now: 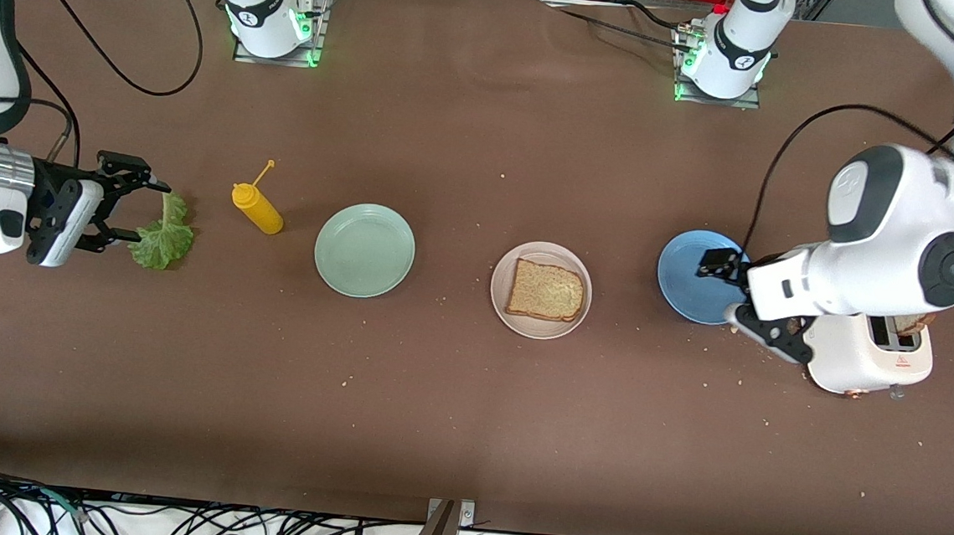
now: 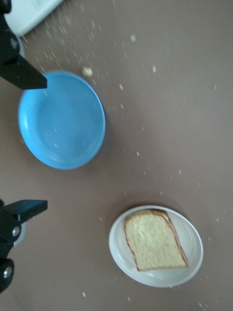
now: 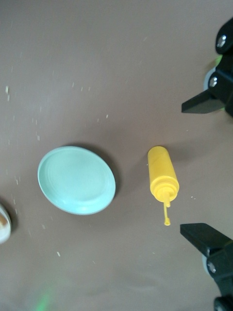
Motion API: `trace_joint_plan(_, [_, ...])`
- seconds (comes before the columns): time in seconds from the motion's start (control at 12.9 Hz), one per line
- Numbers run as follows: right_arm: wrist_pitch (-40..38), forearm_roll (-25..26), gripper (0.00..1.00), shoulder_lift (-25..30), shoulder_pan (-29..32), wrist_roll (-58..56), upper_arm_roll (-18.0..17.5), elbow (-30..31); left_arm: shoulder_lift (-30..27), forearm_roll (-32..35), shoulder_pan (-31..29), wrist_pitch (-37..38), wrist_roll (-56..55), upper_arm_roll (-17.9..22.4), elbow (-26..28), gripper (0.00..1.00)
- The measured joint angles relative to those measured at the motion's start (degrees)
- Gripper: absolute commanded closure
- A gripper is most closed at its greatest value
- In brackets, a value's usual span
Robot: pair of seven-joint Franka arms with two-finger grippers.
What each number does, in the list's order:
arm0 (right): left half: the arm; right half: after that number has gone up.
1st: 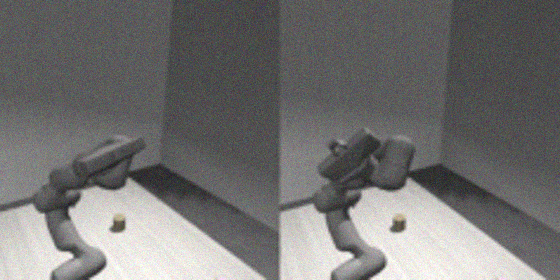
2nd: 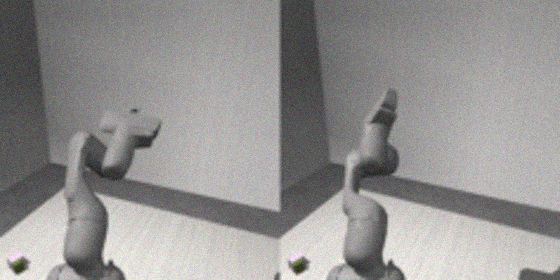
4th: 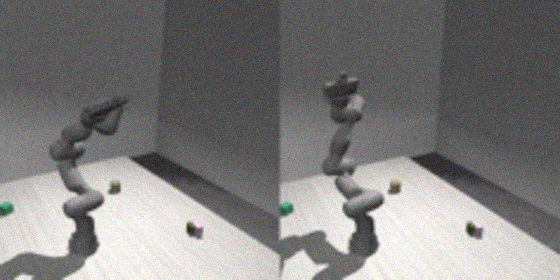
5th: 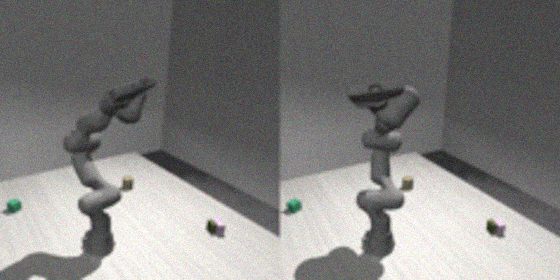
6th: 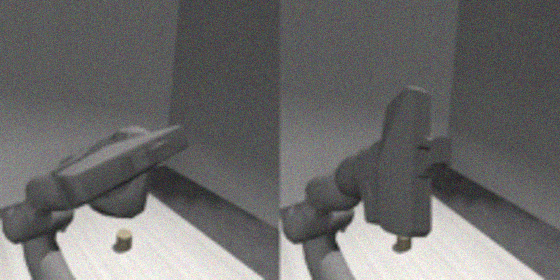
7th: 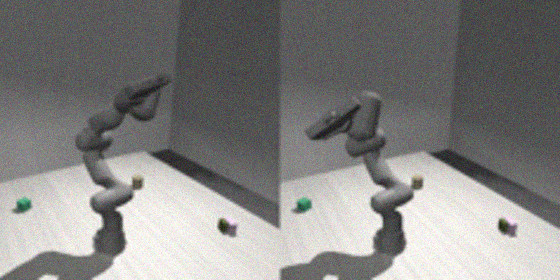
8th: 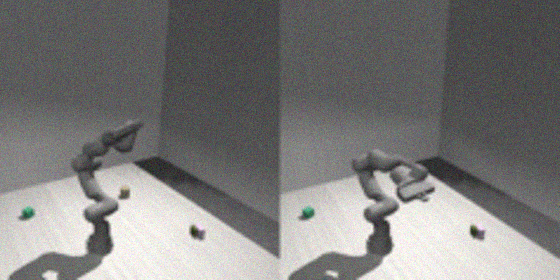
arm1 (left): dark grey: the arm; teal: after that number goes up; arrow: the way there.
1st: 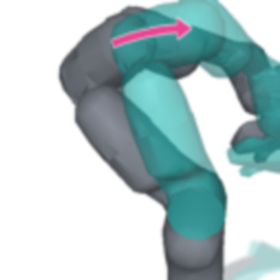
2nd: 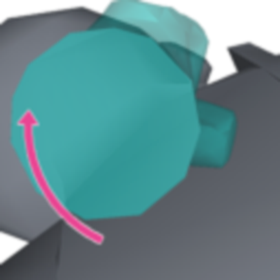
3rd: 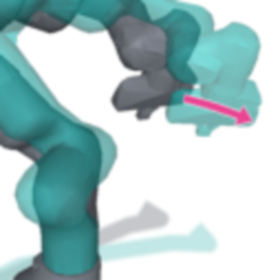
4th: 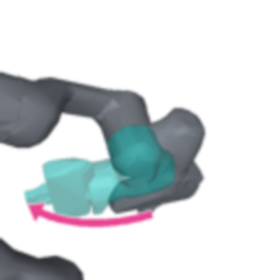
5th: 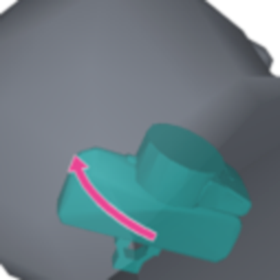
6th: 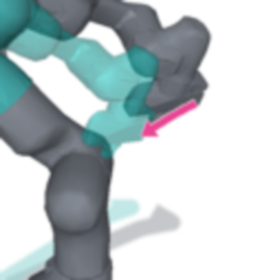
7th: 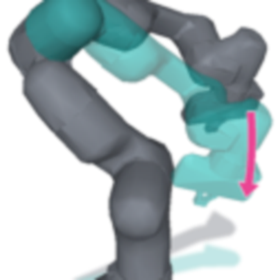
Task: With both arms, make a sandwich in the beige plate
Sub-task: 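Raise the left gripper while the right gripper reaches the mustard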
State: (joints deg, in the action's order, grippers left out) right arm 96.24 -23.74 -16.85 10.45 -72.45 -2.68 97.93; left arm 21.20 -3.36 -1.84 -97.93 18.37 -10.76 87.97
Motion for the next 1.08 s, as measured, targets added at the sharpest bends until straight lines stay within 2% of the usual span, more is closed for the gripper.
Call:
trace_joint_plan(0.23, [-0.4, -6.4, 0.01, -4.6, 3.4, -16.7, 0.1, 3.6, -2.4, 6.5, 0.1, 5.5, -0.9, 0.3, -5.8, 0.00])
trace_joint_plan(0.39, [-1.6, -9.8, 0.01, -8.7, 5.9, -23.7, 0.1, 4.7, -2.7, 7.8, 0.1, 7.9, -2.2, 1.7, -10.6, 0.00])
trace_joint_plan(0.54, [-2.5, -12.3, 0.01, -11.7, 8.1, -30.5, 0.2, 5.7, -3.4, 7.8, 0.0, 11.7, -2.3, 4.2, -13.0, 0.00])
trace_joint_plan(0.7, [-3.0, -13.6, 0.01, -13.3, 9.4, -36.1, 0.2, 7.1, -4.9, 7.8, -0.7, 12.9, -2.5, 5.7, -13.5, 0.00])
trace_joint_plan(1.08, [-4.2, -18.0, 0.01, -17.2, 9.7, -47.6, 0.1, 10.6, -5.7, 7.8, -1.1, 13.7, -6.3, 5.8, -12.0, 0.00])
